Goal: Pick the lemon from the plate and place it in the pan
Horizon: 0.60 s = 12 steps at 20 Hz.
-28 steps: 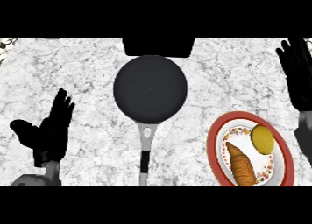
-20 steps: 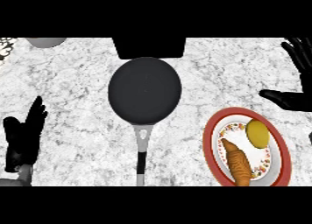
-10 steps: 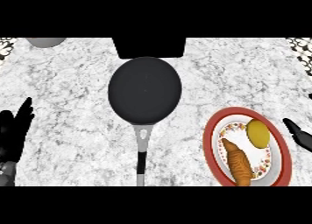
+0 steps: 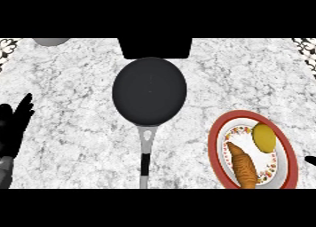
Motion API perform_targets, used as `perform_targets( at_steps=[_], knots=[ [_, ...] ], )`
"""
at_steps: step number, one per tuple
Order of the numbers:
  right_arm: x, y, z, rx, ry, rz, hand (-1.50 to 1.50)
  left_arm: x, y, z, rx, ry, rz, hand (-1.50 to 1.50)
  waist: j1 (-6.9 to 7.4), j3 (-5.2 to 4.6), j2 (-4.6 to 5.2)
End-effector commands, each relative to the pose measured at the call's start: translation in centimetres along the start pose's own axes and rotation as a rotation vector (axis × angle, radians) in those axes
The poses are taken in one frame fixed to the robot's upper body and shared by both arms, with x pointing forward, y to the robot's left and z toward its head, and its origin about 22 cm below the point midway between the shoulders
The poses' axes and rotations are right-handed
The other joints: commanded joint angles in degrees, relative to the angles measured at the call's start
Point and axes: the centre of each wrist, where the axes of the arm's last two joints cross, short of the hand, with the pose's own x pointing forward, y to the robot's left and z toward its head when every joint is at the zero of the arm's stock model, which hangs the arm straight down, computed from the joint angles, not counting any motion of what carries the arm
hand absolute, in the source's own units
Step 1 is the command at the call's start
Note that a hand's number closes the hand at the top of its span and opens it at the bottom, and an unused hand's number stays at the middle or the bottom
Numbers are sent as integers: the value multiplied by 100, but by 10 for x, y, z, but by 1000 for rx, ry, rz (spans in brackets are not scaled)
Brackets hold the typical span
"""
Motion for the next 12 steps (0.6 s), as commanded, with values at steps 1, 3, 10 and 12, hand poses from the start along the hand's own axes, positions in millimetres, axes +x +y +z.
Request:
perform_targets(
  at_steps=[1,3,10,12],
  knots=[
    [32,-23,-21,119,95,282,-150,3,4,-4,-8,-6,-14,0,133,-15,27],
    [47,-22,-28,191,158,383,-150,8,-6,-5,-20,-16,2,0,146,-16,25],
    [81,9,-44,362,329,611,-150,4,-10,-4,-30,-30,-16,0,257,7,35],
    [96,30,-29,421,353,645,-150,2,-16,-4,-21,-11,-15,0,177,7,11]
  ],
)
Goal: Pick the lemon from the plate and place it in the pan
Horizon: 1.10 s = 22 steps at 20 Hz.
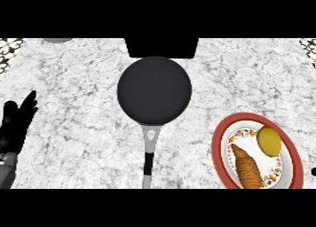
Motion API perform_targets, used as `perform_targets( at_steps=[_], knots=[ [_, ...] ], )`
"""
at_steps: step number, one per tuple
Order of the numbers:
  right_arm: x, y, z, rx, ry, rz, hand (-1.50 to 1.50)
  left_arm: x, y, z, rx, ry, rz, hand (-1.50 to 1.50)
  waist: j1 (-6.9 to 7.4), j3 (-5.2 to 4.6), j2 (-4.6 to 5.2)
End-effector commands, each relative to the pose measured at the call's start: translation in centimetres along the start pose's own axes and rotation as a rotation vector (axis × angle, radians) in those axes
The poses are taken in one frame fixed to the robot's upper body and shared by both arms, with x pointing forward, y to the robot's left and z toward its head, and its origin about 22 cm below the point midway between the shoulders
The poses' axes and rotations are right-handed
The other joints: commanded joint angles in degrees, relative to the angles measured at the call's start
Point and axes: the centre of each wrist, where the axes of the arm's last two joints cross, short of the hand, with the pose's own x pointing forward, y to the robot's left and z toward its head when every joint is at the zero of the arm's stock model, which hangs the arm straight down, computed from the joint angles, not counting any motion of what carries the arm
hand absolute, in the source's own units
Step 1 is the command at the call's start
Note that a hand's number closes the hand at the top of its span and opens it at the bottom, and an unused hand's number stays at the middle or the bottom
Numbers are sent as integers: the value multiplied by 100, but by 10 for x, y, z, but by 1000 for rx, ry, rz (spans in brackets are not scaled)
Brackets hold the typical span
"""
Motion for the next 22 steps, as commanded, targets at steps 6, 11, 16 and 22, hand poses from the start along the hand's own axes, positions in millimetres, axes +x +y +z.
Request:
perform_targets(
  at_steps=[6,11,16,22],
  knots=[
    [45,36,-12,183,121,185,-150,10,-7,5,-6,11,24,0,-15,18,-19],
    [28,75,-31,197,145,175,-150,-7,-9,9,-7,3,4,0,-68,21,-22],
    [33,81,-47,193,183,246,-150,19,13,-6,9,9,2,0,-68,21,-18],
    [24,83,-53,230,200,258,-150,1,-8,1,1,6,-5,0,-86,20,-19]
  ],
)
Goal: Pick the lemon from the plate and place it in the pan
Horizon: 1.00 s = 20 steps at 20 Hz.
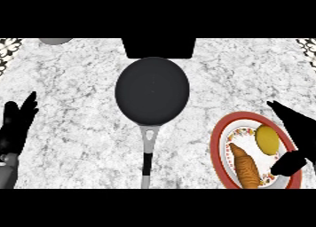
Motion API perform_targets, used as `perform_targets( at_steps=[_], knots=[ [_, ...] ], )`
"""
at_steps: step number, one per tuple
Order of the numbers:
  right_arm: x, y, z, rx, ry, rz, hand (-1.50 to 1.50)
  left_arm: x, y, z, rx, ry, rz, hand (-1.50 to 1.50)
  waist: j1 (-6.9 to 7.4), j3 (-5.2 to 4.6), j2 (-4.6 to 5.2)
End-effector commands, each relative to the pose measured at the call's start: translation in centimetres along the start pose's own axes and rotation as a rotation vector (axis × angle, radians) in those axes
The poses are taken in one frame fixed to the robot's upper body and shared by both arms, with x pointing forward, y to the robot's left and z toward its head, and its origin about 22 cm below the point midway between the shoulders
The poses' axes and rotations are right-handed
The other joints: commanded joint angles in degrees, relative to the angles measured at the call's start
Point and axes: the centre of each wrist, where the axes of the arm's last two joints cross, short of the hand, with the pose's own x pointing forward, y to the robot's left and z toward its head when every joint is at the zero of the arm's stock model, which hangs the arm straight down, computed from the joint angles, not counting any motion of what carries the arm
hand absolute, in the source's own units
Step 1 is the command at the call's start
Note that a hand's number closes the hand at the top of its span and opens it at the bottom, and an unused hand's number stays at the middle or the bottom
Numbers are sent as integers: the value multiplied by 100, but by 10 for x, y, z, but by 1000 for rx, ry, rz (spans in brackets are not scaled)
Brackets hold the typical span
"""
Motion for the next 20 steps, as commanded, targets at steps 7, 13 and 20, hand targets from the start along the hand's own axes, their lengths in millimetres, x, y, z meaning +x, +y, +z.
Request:
perform_targets(
  at_steps=[7,13,20],
  knots=[
    [-2,1,4,28,-13,23,-150,3,20,7,18,-1,6,0,-19,-1,-9],
    [16,17,-32,29,-6,21,-150,7,4,-15,9,-9,-2,0,-4,-2,6],
    [-2,42,-44,56,42,11,-150,12,-9,8,2,-14,1,0,20,1,-2]
  ],
)
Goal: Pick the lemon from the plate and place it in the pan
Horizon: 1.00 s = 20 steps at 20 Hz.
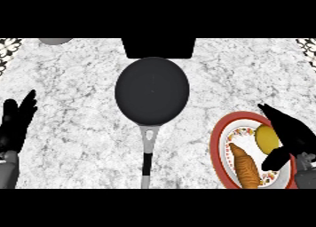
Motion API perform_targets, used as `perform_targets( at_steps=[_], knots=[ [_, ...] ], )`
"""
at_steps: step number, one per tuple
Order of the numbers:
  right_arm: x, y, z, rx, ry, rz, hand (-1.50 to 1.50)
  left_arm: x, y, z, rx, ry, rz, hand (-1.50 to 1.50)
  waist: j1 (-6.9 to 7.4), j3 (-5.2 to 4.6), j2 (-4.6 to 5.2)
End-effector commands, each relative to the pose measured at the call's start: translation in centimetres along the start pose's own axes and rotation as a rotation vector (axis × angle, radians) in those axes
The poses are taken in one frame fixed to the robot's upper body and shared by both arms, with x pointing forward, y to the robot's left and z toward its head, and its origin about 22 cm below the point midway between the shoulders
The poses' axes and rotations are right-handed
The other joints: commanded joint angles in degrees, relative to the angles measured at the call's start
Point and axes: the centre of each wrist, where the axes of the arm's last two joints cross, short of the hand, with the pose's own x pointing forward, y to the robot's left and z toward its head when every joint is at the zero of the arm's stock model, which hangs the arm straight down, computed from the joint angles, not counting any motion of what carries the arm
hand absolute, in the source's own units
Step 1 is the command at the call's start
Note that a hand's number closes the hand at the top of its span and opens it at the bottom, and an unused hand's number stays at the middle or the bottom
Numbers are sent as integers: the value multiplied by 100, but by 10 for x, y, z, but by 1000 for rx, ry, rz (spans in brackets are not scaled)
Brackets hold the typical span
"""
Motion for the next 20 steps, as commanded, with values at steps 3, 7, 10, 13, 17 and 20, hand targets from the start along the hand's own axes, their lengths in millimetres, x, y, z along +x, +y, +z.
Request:
perform_targets(
  at_steps=[3,7,10,13,17,20],
  knots=[
    [7,14,-22,32,26,10,-150,-9,3,-7,2,-9,11,0,6,0,5],
    [-7,28,-21,23,53,9,-150,-21,4,5,-22,-14,-1,0,9,1,1],
    [-22,15,-32,-31,-28,128,150,0,-7,-12,-7,10,-2,0,-9,1,8],
    [-2,19,-29,-89,-18,178,150,-19,-11,1,-9,6,15,0,8,0,1],
    [-2,-6,-31,-114,-10,142,150,-8,-2,16,-17,5,-6,0,16,0,-4],
    [-23,18,-13,-112,-24,119,150,0,1,-4,-9,10,14,0,-23,0,-1]
  ],
)
